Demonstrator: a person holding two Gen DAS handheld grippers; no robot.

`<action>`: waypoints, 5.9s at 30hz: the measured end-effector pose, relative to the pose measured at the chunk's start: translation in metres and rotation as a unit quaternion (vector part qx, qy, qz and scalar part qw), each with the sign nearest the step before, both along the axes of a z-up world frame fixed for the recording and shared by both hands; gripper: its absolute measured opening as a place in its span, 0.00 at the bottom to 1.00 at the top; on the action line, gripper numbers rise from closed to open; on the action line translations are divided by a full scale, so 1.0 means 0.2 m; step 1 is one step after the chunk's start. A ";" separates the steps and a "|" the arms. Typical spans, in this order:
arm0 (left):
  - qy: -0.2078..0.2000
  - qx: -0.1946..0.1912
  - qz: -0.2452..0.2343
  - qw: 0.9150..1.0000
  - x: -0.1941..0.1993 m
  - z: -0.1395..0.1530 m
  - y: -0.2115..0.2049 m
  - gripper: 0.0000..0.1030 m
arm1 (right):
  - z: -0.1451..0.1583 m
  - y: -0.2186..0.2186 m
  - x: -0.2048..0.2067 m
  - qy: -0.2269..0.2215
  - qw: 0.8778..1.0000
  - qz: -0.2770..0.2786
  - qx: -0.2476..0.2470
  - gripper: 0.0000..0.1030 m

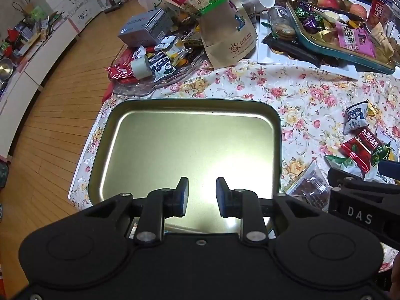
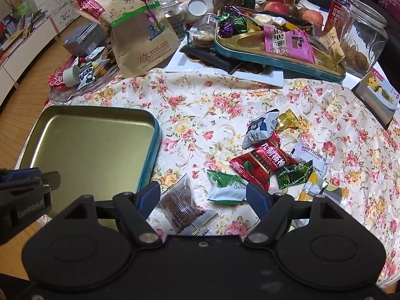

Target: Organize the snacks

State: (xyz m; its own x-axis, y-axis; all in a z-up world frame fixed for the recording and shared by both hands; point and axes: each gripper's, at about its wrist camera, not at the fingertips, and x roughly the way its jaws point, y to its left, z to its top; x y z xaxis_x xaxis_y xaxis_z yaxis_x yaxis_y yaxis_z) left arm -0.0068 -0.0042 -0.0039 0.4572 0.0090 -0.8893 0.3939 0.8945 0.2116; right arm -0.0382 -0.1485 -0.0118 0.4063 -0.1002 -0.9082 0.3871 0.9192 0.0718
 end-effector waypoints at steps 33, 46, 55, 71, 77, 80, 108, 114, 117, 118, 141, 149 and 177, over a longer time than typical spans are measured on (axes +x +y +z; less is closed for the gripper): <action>0.004 0.010 0.003 1.000 0.00 -0.02 0.00 0.34 | 0.00 0.00 0.01 0.005 1.000 0.004 -0.003 0.77; 0.002 0.000 0.004 1.000 -0.01 -0.03 0.02 0.34 | 0.02 -0.01 0.00 -0.014 1.000 -0.021 -0.017 0.75; -0.036 -0.054 0.022 0.998 -0.03 0.08 -0.01 0.34 | 0.04 -0.05 0.00 -0.035 0.997 -0.027 -0.059 0.73; -0.014 -0.084 0.006 0.996 -0.08 0.10 -0.23 0.34 | 0.04 -0.60 -0.28 -0.051 0.987 -0.147 -0.050 0.70; 0.019 -0.085 -0.034 0.996 -0.13 0.07 -0.36 0.34 | 0.03 -0.77 -0.42 -0.069 0.981 -0.177 -0.050 0.71; 0.023 -0.084 -0.052 0.995 -0.16 0.07 -0.42 0.34 | 0.02 -0.83 -0.47 -0.070 0.978 -0.186 -0.058 0.71; 0.123 -0.059 -0.041 0.990 -0.12 -0.14 -0.46 0.34 | -0.30 -0.88 -0.46 0.026 0.982 -0.179 0.060 0.64; 0.135 -0.066 -0.032 0.988 -0.09 -0.15 -0.45 0.34 | -0.31 -0.83 -0.50 0.046 0.976 -0.170 0.131 0.64; 0.135 -0.062 -0.029 0.988 -0.09 -0.16 -0.46 0.34 | -0.34 -0.79 -0.51 0.058 0.978 -0.153 0.129 0.63; 0.135 -0.061 -0.029 0.989 -0.09 -0.16 -0.46 0.34 | -0.34 -0.78 -0.51 0.060 0.980 -0.148 0.119 0.62; 0.141 -0.062 -0.028 0.988 -0.10 -0.16 -0.44 0.34 | -0.29 -0.91 -0.43 -0.008 0.969 -0.229 0.094 0.59; 0.144 -0.069 -0.017 0.987 -0.09 -0.15 -0.37 0.34 | -0.38 -0.87 -0.37 0.031 0.971 -0.224 0.075 0.66; 0.150 -0.060 -0.022 0.987 -0.09 -0.17 -0.42 0.34 | -0.27 -0.91 -0.52 -0.003 0.999 -0.025 0.024 0.79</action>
State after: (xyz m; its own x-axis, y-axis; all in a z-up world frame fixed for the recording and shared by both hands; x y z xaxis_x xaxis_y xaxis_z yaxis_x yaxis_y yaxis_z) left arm -0.0247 -0.0876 -0.0378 0.1717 -0.1182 -0.9780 0.4619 0.8865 -0.0261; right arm -0.1417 -0.3295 -0.0660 0.4070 -0.0769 -0.9102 0.4328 0.8938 0.1180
